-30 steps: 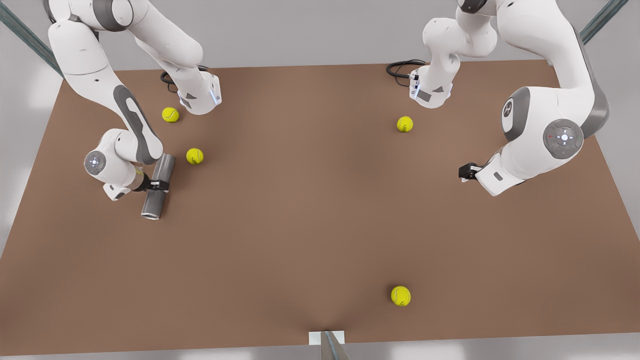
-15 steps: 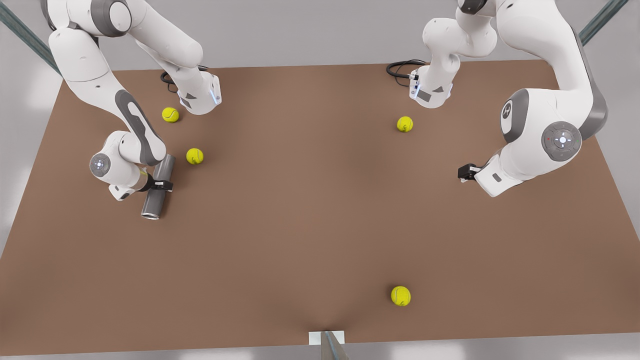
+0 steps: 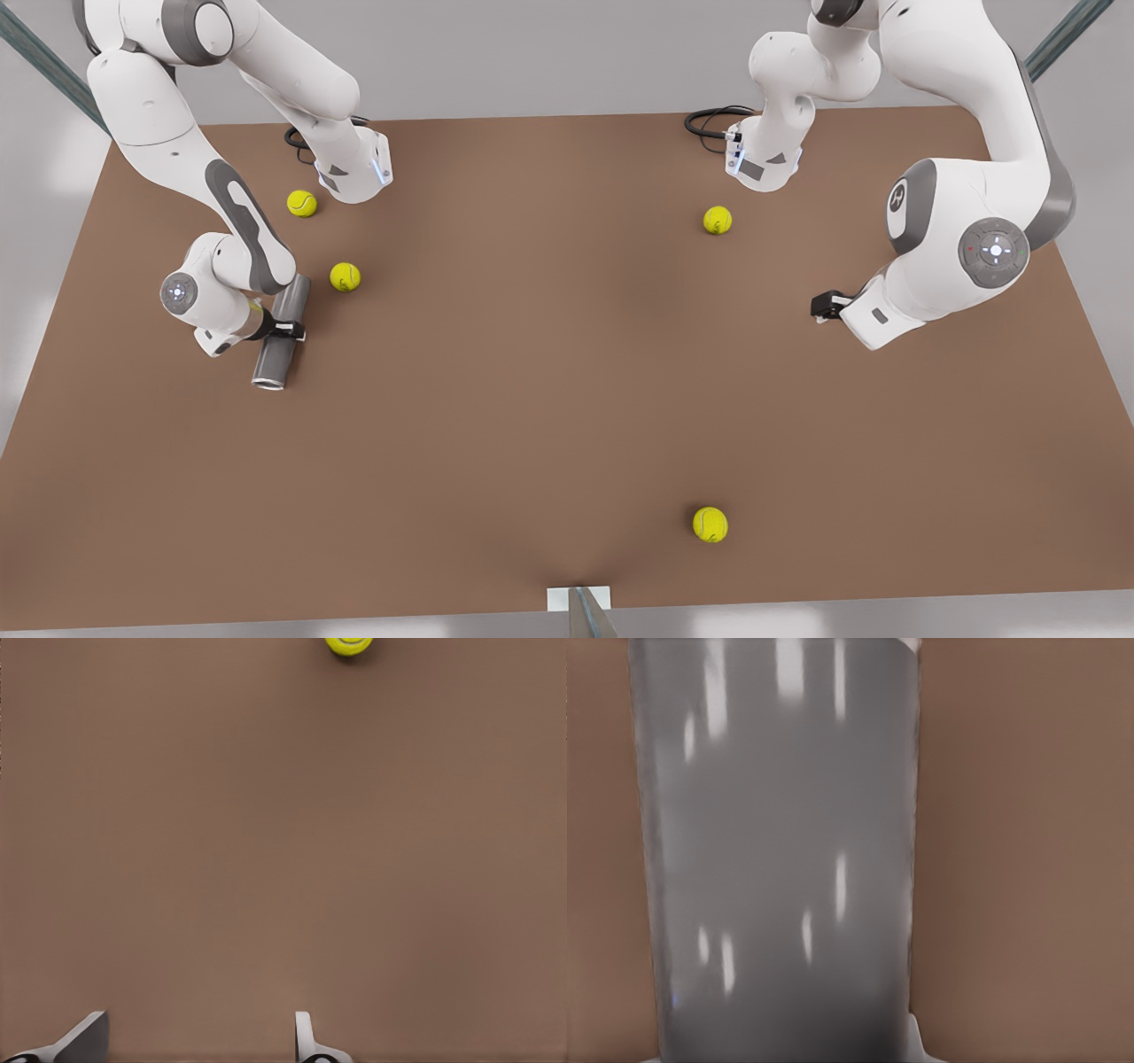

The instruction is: Put the tennis tube upright

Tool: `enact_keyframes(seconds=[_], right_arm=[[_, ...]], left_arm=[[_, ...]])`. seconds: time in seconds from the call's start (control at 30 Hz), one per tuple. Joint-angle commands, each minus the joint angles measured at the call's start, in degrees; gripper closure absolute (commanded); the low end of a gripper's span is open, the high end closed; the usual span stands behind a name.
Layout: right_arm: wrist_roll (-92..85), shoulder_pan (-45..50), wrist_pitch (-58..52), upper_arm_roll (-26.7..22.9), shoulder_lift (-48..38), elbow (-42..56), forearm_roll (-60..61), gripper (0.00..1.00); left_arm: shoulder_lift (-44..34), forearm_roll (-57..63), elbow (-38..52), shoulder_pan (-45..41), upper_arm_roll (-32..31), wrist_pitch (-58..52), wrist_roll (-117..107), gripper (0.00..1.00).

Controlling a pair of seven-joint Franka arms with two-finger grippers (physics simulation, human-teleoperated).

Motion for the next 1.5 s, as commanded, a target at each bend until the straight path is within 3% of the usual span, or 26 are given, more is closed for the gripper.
enact_keyframes(seconds=[0.0, 0.4, 0.63, 0.97, 1.47], right_arm=[[0.18, 0.09, -0.11, -0.01, 0.0, 0.0, -0.09, 0.2], [-0.61, 0.88, -1.69, 1.48, -0.61, 2.46, -0.18, 0.2], [-0.7, 0.8, -3.01, 2.27, -0.53, 3.43, -0.18, 0.26], [-1.05, 1.06, -11.8, 5.18, -0.61, 11.17, -0.18, 0.26], [-4.21, 10.11, -12.85, 6.05, -0.09, 18.9, -0.27, 0.26]], left_arm=[[0.0, 0.01, 0.0, 0.02, 0.09, 0.0, 0.0, 0.0], [0.0, 0.01, 0.09, -0.07, 0.09, -0.18, -0.08, 0.0], [0.08, 0.01, 0.09, -0.07, 0.0, -0.18, -0.08, 0.0], [0.08, 0.01, 0.09, -0.07, 0.09, -0.18, -0.08, 0.0], [0.26, 0.01, 0.09, -0.07, 0.0, -0.09, -0.08, 0.0]])
